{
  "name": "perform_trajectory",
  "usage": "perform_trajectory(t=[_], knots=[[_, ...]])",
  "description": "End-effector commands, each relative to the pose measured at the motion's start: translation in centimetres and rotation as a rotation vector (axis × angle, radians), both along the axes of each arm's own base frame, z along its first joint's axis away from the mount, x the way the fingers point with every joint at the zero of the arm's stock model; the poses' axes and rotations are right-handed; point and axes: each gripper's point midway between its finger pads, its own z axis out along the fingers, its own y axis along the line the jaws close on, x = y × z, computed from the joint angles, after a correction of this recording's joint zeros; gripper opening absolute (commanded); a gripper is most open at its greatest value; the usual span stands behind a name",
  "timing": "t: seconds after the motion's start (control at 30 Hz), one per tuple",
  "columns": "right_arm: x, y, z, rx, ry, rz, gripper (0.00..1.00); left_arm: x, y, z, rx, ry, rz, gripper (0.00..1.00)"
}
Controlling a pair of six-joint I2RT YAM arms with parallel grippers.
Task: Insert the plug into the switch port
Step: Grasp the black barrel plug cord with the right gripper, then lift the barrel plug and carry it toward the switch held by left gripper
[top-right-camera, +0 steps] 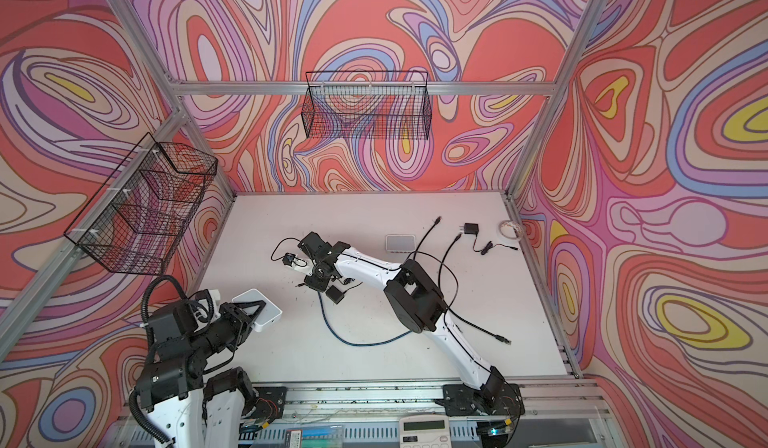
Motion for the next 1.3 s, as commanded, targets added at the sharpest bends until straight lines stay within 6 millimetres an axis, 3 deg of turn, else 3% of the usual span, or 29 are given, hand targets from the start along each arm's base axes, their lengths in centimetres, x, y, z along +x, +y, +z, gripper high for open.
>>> perform_trajectory(t=[0.0,0.77,1.27], knots=[[-0.8,0.5,-0.5,-0.026,0.011,0.057,0.34,-0.2,0.1,1.1,0.023,-0.025,0.004,0.00],[-0.2,3.0,-1.6,-0.024,-0.015,0.139,0.33,-0.2,0.3,1.6,0.040,-0.019,0.008,0.00],[-1.0,2.5,-4.5,-0.075,0.048,0.158,0.23,-0.1,0.3,1.5,0.040,-0.024,0.008,0.00]])
